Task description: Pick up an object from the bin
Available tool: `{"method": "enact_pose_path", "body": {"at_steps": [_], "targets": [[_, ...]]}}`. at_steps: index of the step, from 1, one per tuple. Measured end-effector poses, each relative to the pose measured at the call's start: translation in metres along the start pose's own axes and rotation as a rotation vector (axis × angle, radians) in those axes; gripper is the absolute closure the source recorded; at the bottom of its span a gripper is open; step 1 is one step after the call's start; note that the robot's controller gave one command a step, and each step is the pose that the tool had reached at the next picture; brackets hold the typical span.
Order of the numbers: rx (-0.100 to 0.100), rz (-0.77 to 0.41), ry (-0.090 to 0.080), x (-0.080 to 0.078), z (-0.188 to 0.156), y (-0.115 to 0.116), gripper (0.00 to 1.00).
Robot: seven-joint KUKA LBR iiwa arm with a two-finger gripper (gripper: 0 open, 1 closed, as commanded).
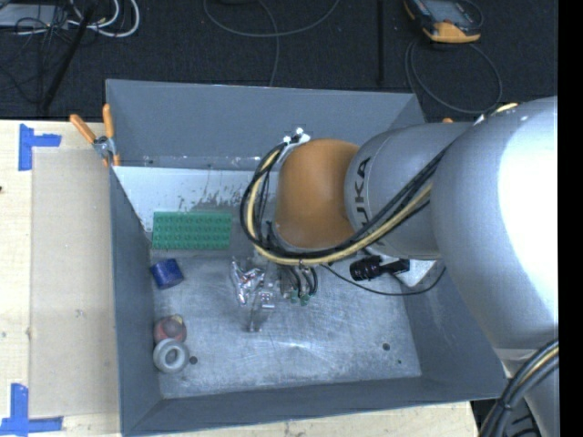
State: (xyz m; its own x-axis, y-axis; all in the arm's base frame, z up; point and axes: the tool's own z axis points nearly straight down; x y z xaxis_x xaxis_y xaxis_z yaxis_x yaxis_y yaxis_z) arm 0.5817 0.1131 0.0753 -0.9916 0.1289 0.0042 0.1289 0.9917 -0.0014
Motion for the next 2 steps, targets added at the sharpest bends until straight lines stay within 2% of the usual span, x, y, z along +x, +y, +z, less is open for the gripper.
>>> {"method": "enact_pose_path", "body": {"at_steps": [1, 2], "targets": [[-0.002, 0.003, -0.003, -0.001, -0.004, 0.0, 1.0], [-0.005, -0.005, -0.012, 0.004, -0.135, 0.001, 1.0]]}}
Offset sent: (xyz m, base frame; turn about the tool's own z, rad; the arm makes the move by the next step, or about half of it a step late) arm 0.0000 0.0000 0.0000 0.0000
